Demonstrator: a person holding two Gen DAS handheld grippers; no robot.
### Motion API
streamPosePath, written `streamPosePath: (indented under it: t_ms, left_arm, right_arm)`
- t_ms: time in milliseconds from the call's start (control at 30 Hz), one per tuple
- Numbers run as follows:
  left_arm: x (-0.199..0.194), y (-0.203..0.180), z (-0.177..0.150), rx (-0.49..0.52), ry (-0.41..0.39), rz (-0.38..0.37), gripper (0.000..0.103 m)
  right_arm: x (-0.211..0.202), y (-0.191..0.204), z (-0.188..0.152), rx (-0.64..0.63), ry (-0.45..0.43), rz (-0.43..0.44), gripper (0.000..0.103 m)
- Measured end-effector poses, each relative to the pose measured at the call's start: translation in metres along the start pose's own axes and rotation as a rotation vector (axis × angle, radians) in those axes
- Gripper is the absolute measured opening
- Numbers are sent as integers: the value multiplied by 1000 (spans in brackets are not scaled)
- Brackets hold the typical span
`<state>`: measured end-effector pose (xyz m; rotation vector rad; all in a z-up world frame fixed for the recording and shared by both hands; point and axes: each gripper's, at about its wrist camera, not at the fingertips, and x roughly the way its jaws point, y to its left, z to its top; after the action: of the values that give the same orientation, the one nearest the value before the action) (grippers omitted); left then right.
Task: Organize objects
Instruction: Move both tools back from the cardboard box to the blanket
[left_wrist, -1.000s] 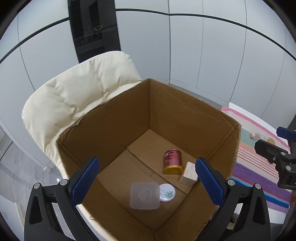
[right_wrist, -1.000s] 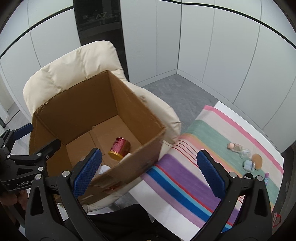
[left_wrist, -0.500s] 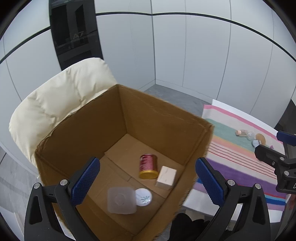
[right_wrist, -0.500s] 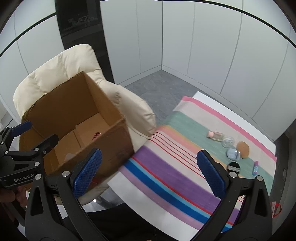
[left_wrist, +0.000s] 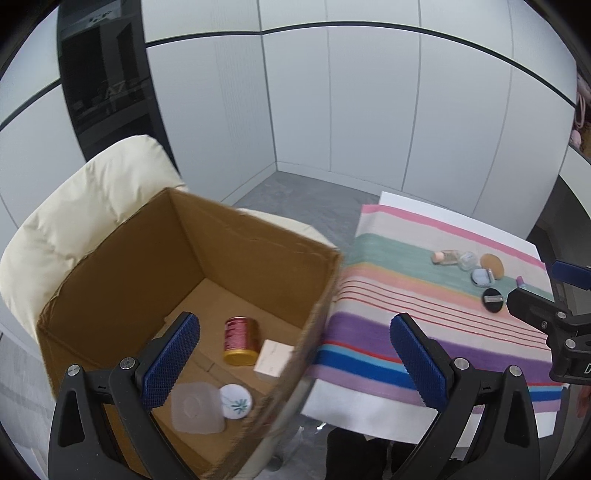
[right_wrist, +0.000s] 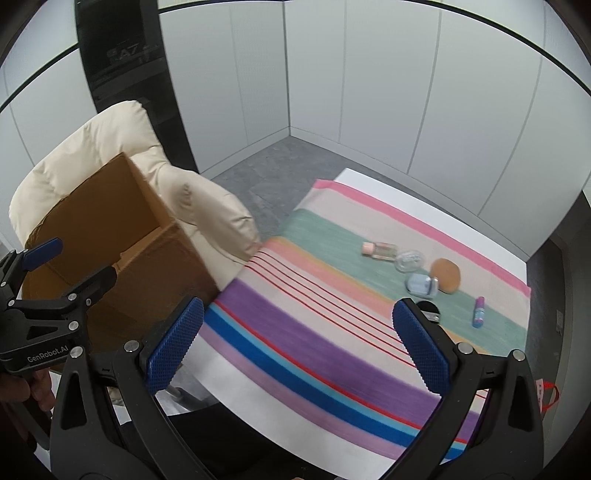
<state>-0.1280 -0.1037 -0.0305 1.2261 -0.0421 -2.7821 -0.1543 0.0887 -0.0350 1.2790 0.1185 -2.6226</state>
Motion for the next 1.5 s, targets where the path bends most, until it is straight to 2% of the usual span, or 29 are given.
streamPosePath:
  t_ms: [667,1133,1500]
  left_arm:
    - [1,-72,7,92,-6,-71,103]
    - [1,-130,7,157,-2,-139,103]
    - [-2,-182,7,216,-1,-197,103]
  right_arm:
    - [-18,-68,-22,91,5,-91,103]
    - [-33,-137,-49,228,25,-157,103]
    - [-50,-175,-74,257,23,-205,103]
